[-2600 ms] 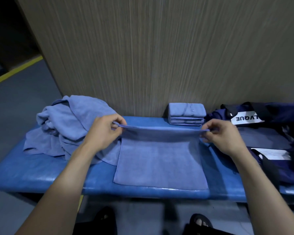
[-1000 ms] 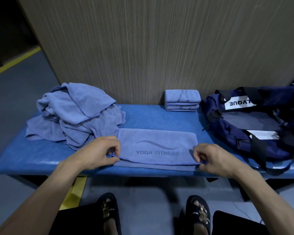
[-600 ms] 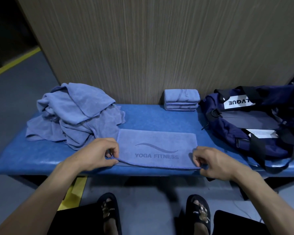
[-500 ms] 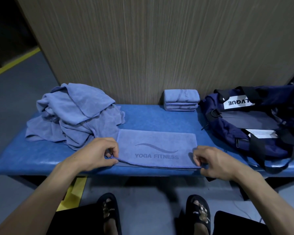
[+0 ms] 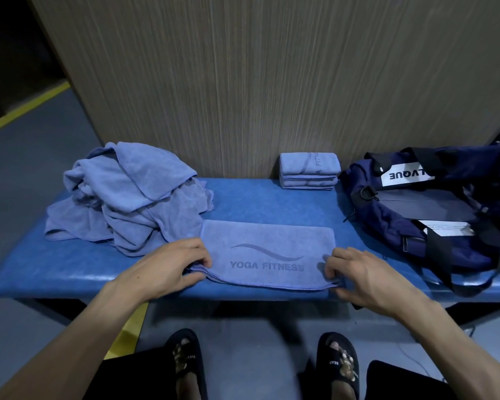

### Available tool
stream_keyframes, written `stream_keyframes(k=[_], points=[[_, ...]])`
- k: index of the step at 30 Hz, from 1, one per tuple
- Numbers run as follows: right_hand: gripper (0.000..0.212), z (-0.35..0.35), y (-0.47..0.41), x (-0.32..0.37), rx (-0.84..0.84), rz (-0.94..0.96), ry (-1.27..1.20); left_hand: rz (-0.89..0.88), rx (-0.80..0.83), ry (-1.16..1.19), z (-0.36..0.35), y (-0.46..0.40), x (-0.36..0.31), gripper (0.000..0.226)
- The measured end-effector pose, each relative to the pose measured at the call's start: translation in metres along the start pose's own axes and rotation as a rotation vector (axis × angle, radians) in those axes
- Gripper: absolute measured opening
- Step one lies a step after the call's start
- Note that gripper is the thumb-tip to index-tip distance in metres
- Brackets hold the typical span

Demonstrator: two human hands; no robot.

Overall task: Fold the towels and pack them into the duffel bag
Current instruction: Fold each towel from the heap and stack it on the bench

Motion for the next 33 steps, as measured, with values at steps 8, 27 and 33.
stream_keyframes(k=[8,27,33], points=[[0.012,0.045,0.015,-0.036,-0.214,-0.223,-0.919,-0.006,-0.287,0.502,0.053,-0.005,-0.028,0.014],[0.022,-0.014,-0.042,-0.057,-0.191,-0.347,-0.461,0.276,-0.099,0.138,-0.001,-0.052,0.029,0.015],[0.009,-0.020,-0.046,-0.067,-0.133,-0.445,-0.605,0.260,-0.075,0.079,-0.003,-0.050,0.030,0.011]])
Point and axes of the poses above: each hand's wrist, its own y-axis away from the middle knuckle, its own z-axis out of the back of the hand, x = y × z, the point moved 7 cm from there along -y, towards the middle knuckle, and after that the axes turned 10 degrees about y, right-handed, at the moved point
